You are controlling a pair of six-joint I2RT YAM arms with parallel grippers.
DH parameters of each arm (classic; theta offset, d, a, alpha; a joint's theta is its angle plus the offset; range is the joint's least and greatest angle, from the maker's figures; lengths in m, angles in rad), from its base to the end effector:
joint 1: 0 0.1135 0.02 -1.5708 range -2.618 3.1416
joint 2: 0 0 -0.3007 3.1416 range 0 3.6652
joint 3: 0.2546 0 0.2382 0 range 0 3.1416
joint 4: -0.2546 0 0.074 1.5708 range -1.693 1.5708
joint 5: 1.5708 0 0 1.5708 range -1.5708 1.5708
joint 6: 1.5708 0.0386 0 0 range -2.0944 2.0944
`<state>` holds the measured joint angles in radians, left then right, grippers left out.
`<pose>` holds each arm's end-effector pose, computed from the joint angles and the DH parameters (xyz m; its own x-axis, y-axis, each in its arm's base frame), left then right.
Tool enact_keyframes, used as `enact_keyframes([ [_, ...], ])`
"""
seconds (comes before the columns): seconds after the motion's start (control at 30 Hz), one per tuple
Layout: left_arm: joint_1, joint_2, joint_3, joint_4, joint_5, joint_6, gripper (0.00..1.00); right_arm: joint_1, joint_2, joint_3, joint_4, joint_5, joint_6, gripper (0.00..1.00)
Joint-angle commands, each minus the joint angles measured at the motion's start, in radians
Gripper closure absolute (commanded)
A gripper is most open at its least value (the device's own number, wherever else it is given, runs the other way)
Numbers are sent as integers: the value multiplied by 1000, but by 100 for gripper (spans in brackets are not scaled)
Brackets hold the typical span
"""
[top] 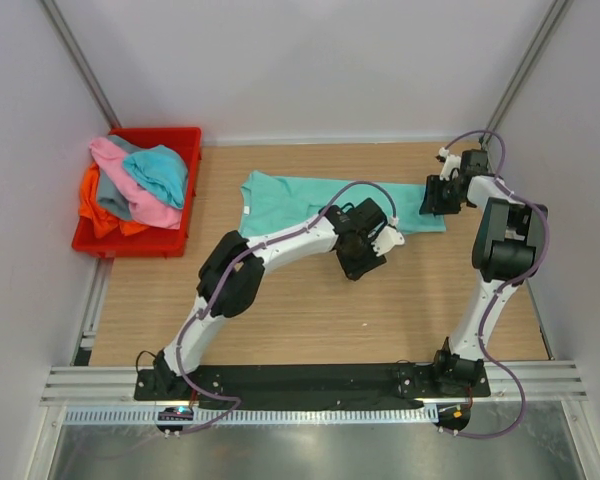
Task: Fold and stack the t-shirts
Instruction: Fold the tshirt
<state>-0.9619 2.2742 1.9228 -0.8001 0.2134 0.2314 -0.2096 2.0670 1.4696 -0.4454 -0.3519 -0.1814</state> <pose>0.2776 -0.4124 0.2178 -0.3133 0.8412 -0.4406 0.9481 0.3034 -0.0949 0.4361 -0.0792 0.2026 -0.8356 0.0046 -0.5493 -0.1274 0.9711 0.2020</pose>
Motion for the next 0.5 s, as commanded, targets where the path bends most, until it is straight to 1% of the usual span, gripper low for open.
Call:
enact_keyframes([
  [0.0, 2, -134, -25, 41, -184, 72, 54, 1, -108, -23, -19, 45, -20, 50],
  [0.03, 12, -171, -77, 74, -204, 95, 53, 1, -128, -31, -21, 50, -29, 50],
  [0.1, 32, -203, -129, 108, -303, 112, 54, 1, -165, -52, -32, 48, -38, 50],
  [0.13, 61, -231, -178, 133, -324, 120, 54, 1, -195, -61, -29, 50, -47, 50],
  [0.2, 100, -248, -217, 150, -347, 125, 55, 1, -211, -81, -9, 53, -55, 50],
  [0.23, 121, -258, -232, 163, -345, 118, 55, 1, -211, -84, -3, 56, -58, 50],
  [0.33, 248, -294, -283, 206, -318, 77, 55, 1, -174, -63, 8, 42, -63, 50],
  [0.37, 273, -311, -294, 214, -307, 66, 55, -1, -160, -43, 5, 36, -59, 50],
  [0.47, 365, -331, -285, 236, -270, 10, 54, -1, -111, 0, 17, 14, -49, 50],
])
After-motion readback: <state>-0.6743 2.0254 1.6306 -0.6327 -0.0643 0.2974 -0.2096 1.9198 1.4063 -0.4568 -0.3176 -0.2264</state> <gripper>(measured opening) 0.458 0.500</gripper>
